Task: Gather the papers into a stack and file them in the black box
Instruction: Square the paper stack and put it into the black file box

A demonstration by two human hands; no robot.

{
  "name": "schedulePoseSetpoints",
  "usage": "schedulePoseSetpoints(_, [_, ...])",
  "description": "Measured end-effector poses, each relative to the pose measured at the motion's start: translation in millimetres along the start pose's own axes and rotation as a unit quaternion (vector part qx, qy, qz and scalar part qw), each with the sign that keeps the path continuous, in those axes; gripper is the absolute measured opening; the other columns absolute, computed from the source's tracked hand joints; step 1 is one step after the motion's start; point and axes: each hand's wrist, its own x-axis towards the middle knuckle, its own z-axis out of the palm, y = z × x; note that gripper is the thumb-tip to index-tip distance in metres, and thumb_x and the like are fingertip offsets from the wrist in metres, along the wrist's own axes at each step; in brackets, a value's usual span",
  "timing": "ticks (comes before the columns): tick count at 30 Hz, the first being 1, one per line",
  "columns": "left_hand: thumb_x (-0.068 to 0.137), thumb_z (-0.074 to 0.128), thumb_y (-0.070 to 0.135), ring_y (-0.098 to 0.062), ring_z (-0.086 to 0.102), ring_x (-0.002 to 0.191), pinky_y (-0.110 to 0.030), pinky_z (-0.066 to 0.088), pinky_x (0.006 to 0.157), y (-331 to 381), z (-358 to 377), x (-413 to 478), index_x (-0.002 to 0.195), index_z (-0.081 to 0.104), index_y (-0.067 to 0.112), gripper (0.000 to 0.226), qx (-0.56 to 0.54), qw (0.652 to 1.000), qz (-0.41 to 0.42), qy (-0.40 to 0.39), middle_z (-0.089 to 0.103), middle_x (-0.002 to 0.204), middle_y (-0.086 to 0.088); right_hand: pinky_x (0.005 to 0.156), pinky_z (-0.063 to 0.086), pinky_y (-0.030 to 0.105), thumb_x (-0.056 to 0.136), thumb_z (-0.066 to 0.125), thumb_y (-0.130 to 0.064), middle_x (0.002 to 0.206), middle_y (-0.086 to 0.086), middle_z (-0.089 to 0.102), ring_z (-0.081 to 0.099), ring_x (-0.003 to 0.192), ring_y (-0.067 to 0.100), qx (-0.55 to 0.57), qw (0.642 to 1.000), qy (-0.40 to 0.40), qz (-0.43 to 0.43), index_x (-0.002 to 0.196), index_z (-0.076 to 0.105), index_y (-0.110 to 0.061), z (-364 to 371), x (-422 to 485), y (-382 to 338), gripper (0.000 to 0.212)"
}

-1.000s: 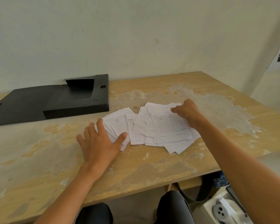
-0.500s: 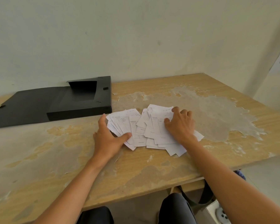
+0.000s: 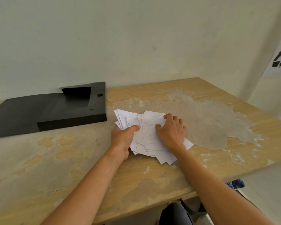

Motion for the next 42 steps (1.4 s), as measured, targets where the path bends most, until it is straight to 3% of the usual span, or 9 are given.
schedulePoseSetpoints(8, [0.074, 0.070, -0.007, -0.022, 0.067, 0.077, -0.030, 0.055, 0.058, -2.4, 20.3, 8.3, 0.098, 0.068, 0.007, 0.028, 0.037, 0.999, 0.001, -0.016, 0.071, 0.093, -0.009, 0.100, 0.033, 0.038, 0.086, 0.052, -0.042, 0.130, 0.004, 0.052, 0.042, 0.121, 0.025, 0.058, 0.998, -0.005, 0.013, 0.129, 0.044, -0.020, -2.0, 2.2, 2.8, 0.049])
schedulePoseSetpoints(11, [0.076, 0.068, -0.006, -0.027, 0.069, 0.083, -0.040, 0.058, 0.068, -2.1, 14.6, 6.4, 0.101, 0.068, 0.012, 0.031, 0.007, 0.999, 0.010, -0.034, 0.072, 0.095, -0.009, 0.100, 0.041, 0.043, 0.078, 0.062, -0.051, 0.131, 0.003, 0.053, 0.049, 0.119, 0.025, 0.155, 0.986, -0.020, 0.048, 0.133, 0.037, -0.022, -7.5, 8.4, 7.6, 0.067])
schedulePoseSetpoints(14, [0.076, 0.069, -0.005, -0.031, 0.069, 0.091, -0.052, 0.055, 0.082, 3.1, 3.1, 2.0, 0.101, 0.068, 0.015, 0.032, -0.026, 0.997, 0.033, -0.067, 0.073, 0.100, -0.012, 0.085, 0.053, 0.043, 0.071, 0.074, -0.051, 0.118, 0.001, 0.057, 0.060, 0.104, 0.024, 0.357, 0.925, -0.076, 0.104, 0.140, 0.026, -0.020, -28.0, 11.3, 9.1, 0.089])
schedulePoseSetpoints(18, [0.077, 0.070, -0.001, -0.029, 0.070, 0.092, -0.049, 0.057, 0.079, 17.2, -7.8, -8.5, 0.099, 0.068, 0.021, 0.032, -0.026, 0.989, 0.098, -0.111, 0.074, 0.099, -0.008, 0.079, 0.058, 0.037, 0.082, 0.069, -0.021, 0.107, 0.011, 0.071, 0.067, 0.099, 0.032, 0.518, 0.807, -0.283, 0.010, 0.118, 0.059, 0.000, -54.1, 13.2, 8.3, 0.042])
schedulePoseSetpoints(23, [0.083, 0.065, 0.005, -0.019, 0.070, 0.094, -0.035, 0.059, 0.074, 45.9, -17.7, -20.5, 0.113, 0.063, 0.017, 0.032, 0.013, 0.959, 0.238, -0.156, 0.072, 0.105, -0.004, 0.079, 0.057, 0.035, 0.078, 0.072, -0.013, 0.108, 0.008, 0.072, 0.069, 0.098, 0.025, 0.594, 0.778, -0.183, -0.094, 0.111, 0.065, -0.006, -71.8, 5.8, -14.5, 0.034])
schedulePoseSetpoints(28, [0.084, 0.066, 0.009, -0.015, 0.067, 0.098, -0.029, 0.057, 0.074, 35.5, -31.2, -25.8, 0.113, 0.060, 0.024, 0.033, 0.118, 0.944, 0.243, -0.189, 0.071, 0.105, 0.003, 0.073, 0.054, 0.026, 0.082, 0.066, -0.003, 0.103, 0.004, 0.072, 0.070, 0.091, 0.015, 0.555, 0.790, -0.230, -0.120, 0.108, 0.063, -0.006, -65.2, -10.6, -9.0, 0.026])
schedulePoseSetpoints(35, [0.078, 0.071, 0.007, -0.015, 0.069, 0.094, -0.032, 0.058, 0.075, 43.9, -30.3, -30.9, 0.113, 0.064, 0.017, 0.037, 0.074, 0.947, 0.248, -0.192, 0.073, 0.104, -0.001, 0.083, 0.056, 0.039, 0.080, 0.069, -0.007, 0.112, 0.014, 0.068, 0.066, 0.104, 0.030, 0.613, 0.747, -0.212, -0.145, 0.118, 0.061, -0.004, -82.9, -13.3, -22.7, 0.039])
schedulePoseSetpoints(39, [0.075, 0.075, 0.010, -0.009, 0.068, 0.093, -0.028, 0.058, 0.072, 28.8, -32.8, -27.5, 0.109, 0.059, 0.030, 0.042, 0.119, 0.949, 0.233, -0.176, 0.071, 0.101, 0.006, 0.075, 0.055, 0.031, 0.078, 0.071, -0.008, 0.105, 0.008, 0.072, 0.069, 0.096, 0.024, 0.596, 0.755, -0.250, -0.108, 0.113, 0.063, -0.005, -68.4, -24.5, -8.6, 0.035])
schedulePoseSetpoints(42, [0.076, 0.075, 0.008, -0.013, 0.068, 0.095, -0.030, 0.058, 0.073, 17.8, -27.3, -30.7, 0.115, 0.059, 0.022, 0.044, 0.085, 0.955, 0.241, -0.153, 0.071, 0.105, 0.001, 0.075, 0.055, 0.030, 0.077, 0.071, -0.009, 0.105, 0.009, 0.072, 0.069, 0.096, 0.025, 0.598, 0.756, -0.245, -0.102, 0.112, 0.063, -0.003, -56.9, -32.6, -11.3, 0.036])
